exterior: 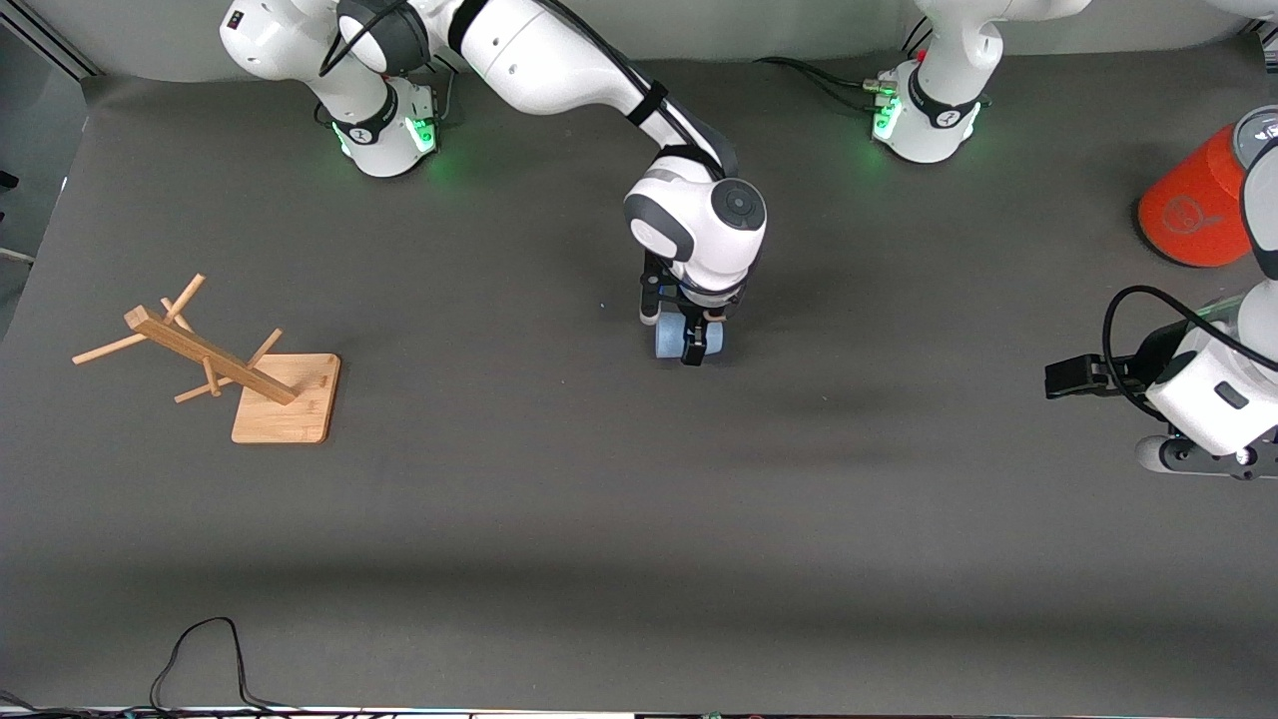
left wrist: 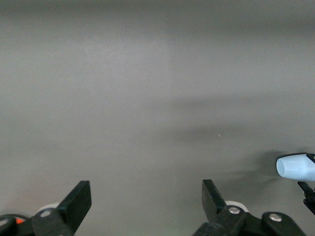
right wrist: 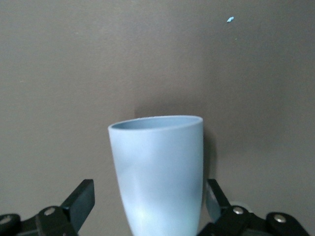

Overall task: Rotate and upright cup with both arms
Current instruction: 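Lower the blue cup onto the table with the right gripper, then open the right gripper and withdraw it, leaving the cup on its side, then reach the left gripper down to the rim of the lying cup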

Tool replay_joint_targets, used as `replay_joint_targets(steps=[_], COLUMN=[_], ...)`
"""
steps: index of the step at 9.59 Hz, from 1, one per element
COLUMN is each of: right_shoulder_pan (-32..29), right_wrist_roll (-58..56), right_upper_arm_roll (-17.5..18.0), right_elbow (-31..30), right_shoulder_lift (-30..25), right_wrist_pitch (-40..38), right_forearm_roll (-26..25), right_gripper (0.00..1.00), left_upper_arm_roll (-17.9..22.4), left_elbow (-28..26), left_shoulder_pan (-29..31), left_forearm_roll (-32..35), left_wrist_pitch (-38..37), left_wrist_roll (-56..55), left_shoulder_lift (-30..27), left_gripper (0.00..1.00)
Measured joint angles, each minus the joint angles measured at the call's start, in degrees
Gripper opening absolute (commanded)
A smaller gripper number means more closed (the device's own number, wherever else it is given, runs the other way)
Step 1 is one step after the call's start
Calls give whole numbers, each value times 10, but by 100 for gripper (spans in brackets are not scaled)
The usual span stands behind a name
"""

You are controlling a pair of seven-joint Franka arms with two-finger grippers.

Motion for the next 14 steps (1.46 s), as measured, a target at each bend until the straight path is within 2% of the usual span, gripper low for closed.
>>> replay_joint_targets(steps=[3, 7, 11, 14], right_shoulder_pan=[-74, -234, -408, -533], right_wrist_roll=[-58, -320, -681, -976], right_upper_arm_roll=[76, 142, 164, 163], right_elbow=[2, -77, -166, -223], right_shoulder_lift=[-95, -274, -425, -500], right_wrist_pitch=[-114, -258, -322, -324], right_forearm_roll=[0, 5, 5, 5], right_gripper=[100, 100, 100, 100], left_upper_arm_roll=[0, 0, -17, -23], left_elbow=[0, 0, 0, 4], left_shoulder_pan=[1, -1, -18, -105], left_forearm_roll=[0, 0, -2, -1], left_wrist_pitch=[0, 0, -20, -23], left_wrist_roll=[0, 0, -39, -188], left_shoulder_lift=[0, 0, 0, -1], left_gripper=[100, 100, 100, 100])
